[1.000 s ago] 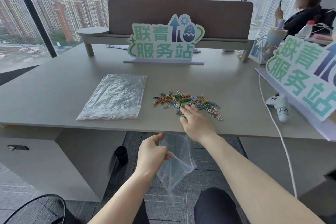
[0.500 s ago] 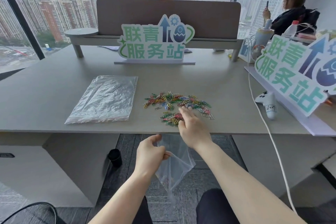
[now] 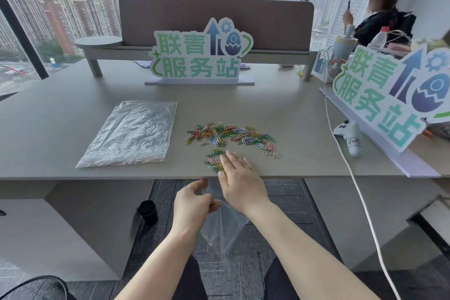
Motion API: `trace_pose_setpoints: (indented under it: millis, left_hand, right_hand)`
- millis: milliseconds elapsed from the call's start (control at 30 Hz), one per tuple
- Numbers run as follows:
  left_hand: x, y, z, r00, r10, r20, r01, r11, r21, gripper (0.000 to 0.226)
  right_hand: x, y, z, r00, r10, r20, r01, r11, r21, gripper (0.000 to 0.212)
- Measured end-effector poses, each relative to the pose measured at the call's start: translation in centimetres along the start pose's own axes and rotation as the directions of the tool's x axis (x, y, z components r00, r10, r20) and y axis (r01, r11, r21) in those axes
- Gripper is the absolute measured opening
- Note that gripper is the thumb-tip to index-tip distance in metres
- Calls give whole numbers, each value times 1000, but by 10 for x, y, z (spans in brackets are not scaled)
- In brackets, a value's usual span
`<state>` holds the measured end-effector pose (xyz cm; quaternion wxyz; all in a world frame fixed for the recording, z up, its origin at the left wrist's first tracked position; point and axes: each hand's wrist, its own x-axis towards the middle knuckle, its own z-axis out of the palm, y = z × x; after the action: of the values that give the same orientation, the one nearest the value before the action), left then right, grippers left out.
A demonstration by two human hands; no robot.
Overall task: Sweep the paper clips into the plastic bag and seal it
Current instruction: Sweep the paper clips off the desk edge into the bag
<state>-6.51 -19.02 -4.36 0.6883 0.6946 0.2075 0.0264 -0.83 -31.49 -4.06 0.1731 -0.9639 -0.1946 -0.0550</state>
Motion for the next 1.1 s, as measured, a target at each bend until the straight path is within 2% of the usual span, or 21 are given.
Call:
trace_pose_setpoints:
  millis: [233, 500, 733, 800, 967, 1100]
  left_hand:
    - [-4, 6, -7, 1000, -18, 3, 18, 1000, -13, 56]
    - [-4, 7, -9, 1000, -15, -6, 15, 1000, -23, 53]
    - [-3, 5, -11, 999, -38, -5, 38, 998, -51, 53]
    - [-2, 5, -11, 999, -38, -10, 37, 998, -41, 54]
    - [-2, 5, -11, 1000, -20, -7, 20, 1000, -12, 56]
    - [-1, 4, -13, 999, -15, -30, 15, 1000, 6, 55]
  right_hand:
    - [-12, -11, 4, 1000, 0, -17, 0, 1000, 27, 54]
    - [-33, -22, 7, 997, -63, -51, 66, 996, 63, 53]
    - [-21, -11, -7, 978, -9, -209, 64, 964, 257, 52]
    - [-4, -1, -10, 985, 6, -172, 39, 965, 259, 50]
    - [31, 9, -12, 998, -4, 62, -5, 988, 155, 50]
    - [47, 6, -10, 991, -12, 130, -3, 993, 115, 51]
